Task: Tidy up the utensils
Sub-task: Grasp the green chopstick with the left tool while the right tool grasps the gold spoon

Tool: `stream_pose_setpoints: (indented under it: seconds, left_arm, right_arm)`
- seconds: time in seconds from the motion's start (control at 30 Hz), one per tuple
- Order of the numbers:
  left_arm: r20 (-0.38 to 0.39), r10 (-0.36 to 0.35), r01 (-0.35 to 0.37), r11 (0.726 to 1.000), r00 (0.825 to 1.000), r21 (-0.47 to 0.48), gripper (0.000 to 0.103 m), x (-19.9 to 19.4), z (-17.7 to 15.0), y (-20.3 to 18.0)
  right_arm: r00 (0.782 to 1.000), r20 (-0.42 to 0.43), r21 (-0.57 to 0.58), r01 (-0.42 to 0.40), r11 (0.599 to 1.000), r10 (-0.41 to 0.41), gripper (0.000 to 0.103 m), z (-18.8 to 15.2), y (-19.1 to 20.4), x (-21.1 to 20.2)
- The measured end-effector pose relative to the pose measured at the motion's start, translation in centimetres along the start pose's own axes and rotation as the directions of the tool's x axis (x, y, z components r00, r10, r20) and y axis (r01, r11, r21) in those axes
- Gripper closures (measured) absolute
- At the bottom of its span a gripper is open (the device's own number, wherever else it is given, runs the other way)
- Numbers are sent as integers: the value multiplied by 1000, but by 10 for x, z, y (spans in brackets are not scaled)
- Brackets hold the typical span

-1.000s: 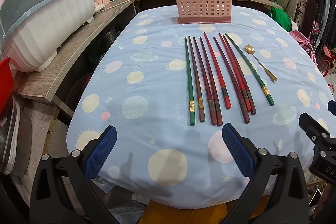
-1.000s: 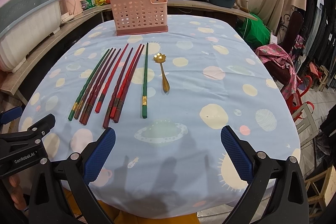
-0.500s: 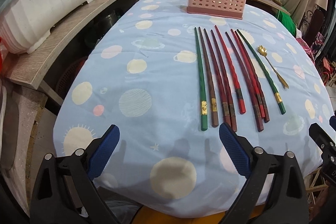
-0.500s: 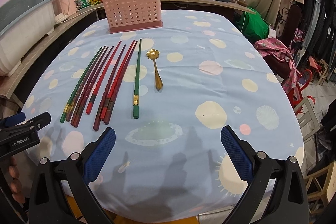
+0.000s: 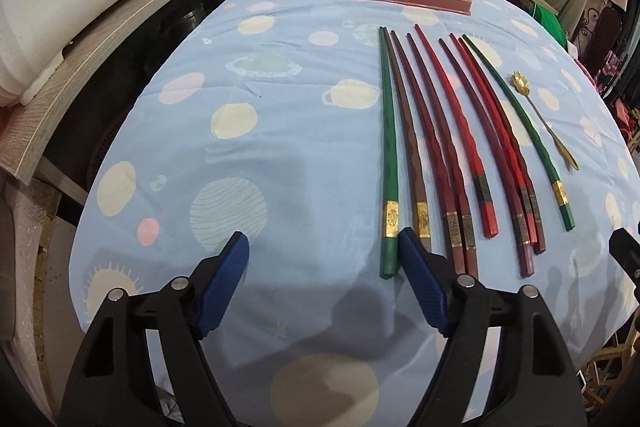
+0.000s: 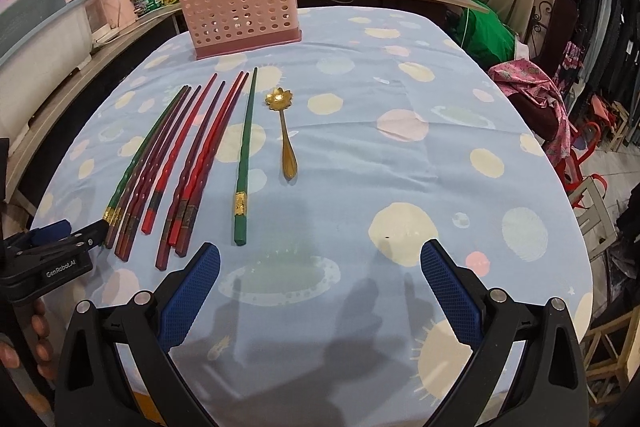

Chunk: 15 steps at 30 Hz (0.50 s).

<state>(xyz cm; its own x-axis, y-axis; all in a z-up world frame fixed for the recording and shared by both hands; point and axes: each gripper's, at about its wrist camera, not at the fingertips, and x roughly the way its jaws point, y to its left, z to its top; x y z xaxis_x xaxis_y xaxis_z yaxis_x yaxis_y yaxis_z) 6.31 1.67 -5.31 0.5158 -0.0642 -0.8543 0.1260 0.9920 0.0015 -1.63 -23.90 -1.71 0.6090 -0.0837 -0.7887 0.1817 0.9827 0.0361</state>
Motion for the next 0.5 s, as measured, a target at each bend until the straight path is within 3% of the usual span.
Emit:
stream_pose_setpoints:
  seconds: [0.13, 0.2, 0.5]
  left_arm:
    - [5, -10, 10, 1000, 1000, 6, 37, 3, 6, -1]
    - [4, -18, 18, 1000, 1000, 14, 43, 3, 9, -3]
    - [-3, -48, 48, 999, 999, 26, 87, 5, 20, -6]
  right_arm:
    - [1000, 3, -9, -14, 1000, 14, 9, 11, 3, 9]
    - [1000, 0, -10, -25, 1000, 25, 16, 17, 5, 14]
    - [998, -24, -21, -57, 998, 57, 47, 39, 9, 42]
